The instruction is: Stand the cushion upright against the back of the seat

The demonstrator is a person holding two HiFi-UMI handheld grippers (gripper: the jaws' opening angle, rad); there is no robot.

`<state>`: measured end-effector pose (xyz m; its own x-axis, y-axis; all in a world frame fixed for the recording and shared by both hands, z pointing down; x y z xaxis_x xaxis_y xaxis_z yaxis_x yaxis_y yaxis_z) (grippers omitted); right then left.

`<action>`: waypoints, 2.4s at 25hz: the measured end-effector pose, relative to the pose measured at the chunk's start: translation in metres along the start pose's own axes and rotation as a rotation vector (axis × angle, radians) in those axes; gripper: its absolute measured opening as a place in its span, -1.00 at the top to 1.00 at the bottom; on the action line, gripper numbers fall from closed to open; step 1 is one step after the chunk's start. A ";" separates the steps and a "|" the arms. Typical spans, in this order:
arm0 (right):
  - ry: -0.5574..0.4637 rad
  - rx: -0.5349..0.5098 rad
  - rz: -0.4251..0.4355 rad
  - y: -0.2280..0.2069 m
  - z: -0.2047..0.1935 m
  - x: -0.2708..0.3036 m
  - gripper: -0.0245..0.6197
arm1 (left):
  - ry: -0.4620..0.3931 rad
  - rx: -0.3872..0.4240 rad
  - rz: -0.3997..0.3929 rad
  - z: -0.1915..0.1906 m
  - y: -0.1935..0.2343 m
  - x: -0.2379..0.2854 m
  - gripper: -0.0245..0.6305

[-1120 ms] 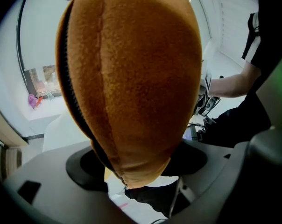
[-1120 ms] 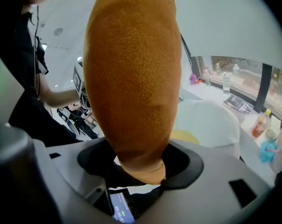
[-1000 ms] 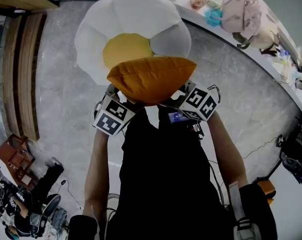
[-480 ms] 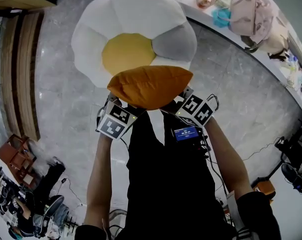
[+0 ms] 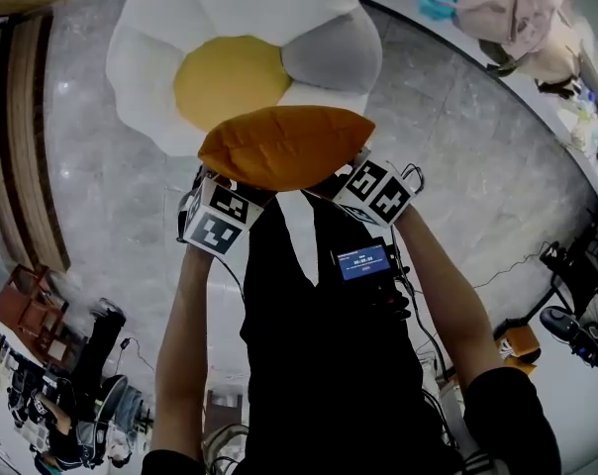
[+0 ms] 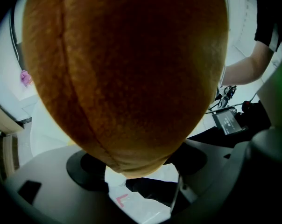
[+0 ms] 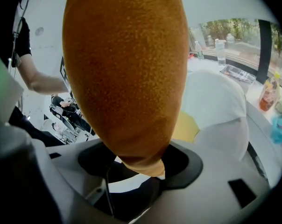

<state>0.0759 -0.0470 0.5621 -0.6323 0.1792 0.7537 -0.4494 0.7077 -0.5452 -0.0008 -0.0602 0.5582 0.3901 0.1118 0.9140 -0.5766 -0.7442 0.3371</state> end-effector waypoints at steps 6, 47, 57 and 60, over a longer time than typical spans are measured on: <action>-0.007 0.007 -0.010 -0.028 -0.005 0.021 -0.02 | 0.010 0.017 0.003 0.002 0.019 0.030 -0.33; -0.228 0.059 -0.336 -0.235 0.025 0.175 -0.01 | 0.122 0.436 0.301 0.041 0.220 0.190 -0.33; -0.220 0.092 -0.354 -0.272 0.025 0.204 -0.01 | 0.143 0.440 0.338 0.054 0.251 0.219 -0.33; -0.218 0.086 -0.354 -0.279 0.026 0.208 -0.01 | 0.146 0.436 0.339 0.054 0.256 0.225 -0.33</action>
<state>0.0535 -0.2252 0.8616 -0.5446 -0.2200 0.8093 -0.7076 0.6386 -0.3025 -0.0216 -0.2611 0.8381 0.1136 -0.1143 0.9869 -0.2904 -0.9538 -0.0770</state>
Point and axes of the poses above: the fingertips, and each gripper's own axes: x forward along the fingers, y to its left, z out of its top, the point moved 1 cm from there along -x, backward along the fingers, and after that the axes turned 9 degrees about y, right-handed, at the moved point
